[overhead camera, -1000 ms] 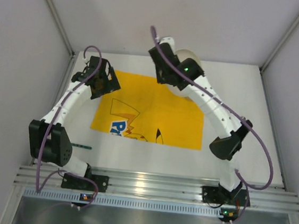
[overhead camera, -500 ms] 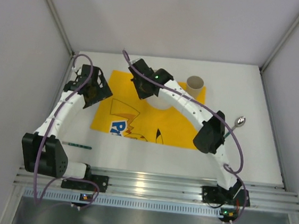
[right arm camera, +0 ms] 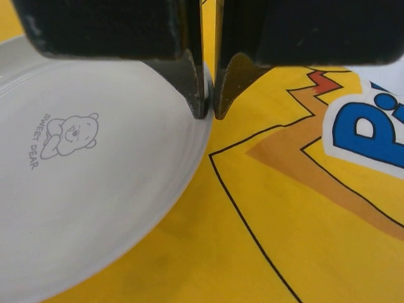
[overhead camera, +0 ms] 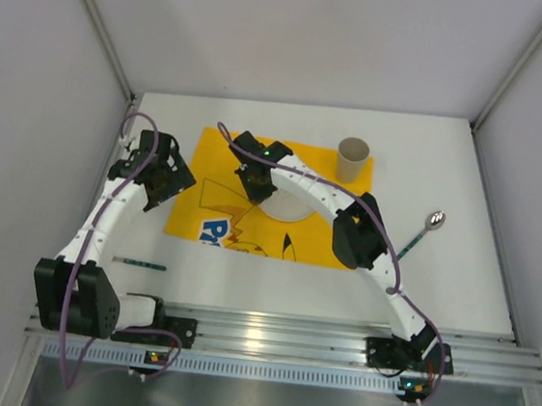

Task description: Set the dinner table for one person

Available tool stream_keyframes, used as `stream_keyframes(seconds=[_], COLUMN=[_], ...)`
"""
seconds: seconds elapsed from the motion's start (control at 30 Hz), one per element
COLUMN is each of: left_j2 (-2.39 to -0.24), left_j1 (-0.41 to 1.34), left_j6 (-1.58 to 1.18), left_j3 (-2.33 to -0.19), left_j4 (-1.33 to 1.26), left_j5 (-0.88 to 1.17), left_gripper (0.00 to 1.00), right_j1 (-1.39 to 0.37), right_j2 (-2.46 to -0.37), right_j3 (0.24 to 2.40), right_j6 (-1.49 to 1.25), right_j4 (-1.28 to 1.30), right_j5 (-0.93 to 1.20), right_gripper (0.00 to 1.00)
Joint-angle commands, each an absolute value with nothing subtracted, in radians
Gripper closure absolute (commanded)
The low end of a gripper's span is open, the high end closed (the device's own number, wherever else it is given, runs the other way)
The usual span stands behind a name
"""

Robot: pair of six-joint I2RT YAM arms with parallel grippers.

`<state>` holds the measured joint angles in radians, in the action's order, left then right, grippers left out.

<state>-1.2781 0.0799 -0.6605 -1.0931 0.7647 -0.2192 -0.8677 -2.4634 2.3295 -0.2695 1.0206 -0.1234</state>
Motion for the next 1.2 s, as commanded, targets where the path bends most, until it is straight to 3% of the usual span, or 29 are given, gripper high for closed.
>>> stream_keyframes(seconds=[0.0, 0.13, 0.2, 0.23, 0.27, 0.3, 0.37, 0.77, 0.97, 1.17], left_j2=[-1.261, -1.266, -1.261, -1.259, -1.253, -1.250, -1.236, -1.109, -1.063, -1.139], left_j1=[0.020, -0.070, -0.103, -0.107, -0.112, -0.113, -0.127, -0.218, -0.218, -0.216], left_j6=[-0.719, -0.753, -0.762, -0.765, -0.778, -0.785, -0.817, -1.069, -1.207, -1.242], left_j3=[-1.046, -1.008, -0.985, -0.979, -0.973, -0.966, -0.963, -0.856, -0.737, -0.644], left_j4=[0.798, 0.841, 0.853, 0.854, 0.862, 0.879, 0.902, 1.114, 1.049, 0.922], left_j5=[-0.233, -0.225, -0.222, -0.229, -0.236, -0.248, -0.285, -0.482, -0.454, -0.460], left_gripper=[0.02, 0.02, 0.02, 0.02, 0.02, 0.02, 0.02, 0.02, 0.04, 0.06], right_j1=[-0.874, -0.873, -0.873, -0.870, -0.865, -0.862, -0.854, -0.772, -0.744, -0.738], right_j2=[-2.428, -2.416, -2.404, -2.402, -2.398, -2.385, -2.370, -2.057, -1.956, -1.979], right_j3=[2.306, 2.287, 2.278, 2.273, 2.267, 2.266, 2.264, 2.154, 1.991, 1.974], right_j6=[-0.290, -0.285, -0.284, -0.284, -0.284, -0.285, -0.287, -0.285, -0.293, -0.299], right_j4=[0.951, 0.924, 0.923, 0.925, 0.927, 0.933, 0.940, 1.032, 1.049, 1.039], right_j5=[0.040, 0.132, 0.132, 0.129, 0.126, 0.118, 0.109, 0.100, 0.143, 0.192], right_gripper=[1.00, 1.00, 0.77, 0.60, 0.30, 0.11, 0.00, 0.00, 0.00, 0.00])
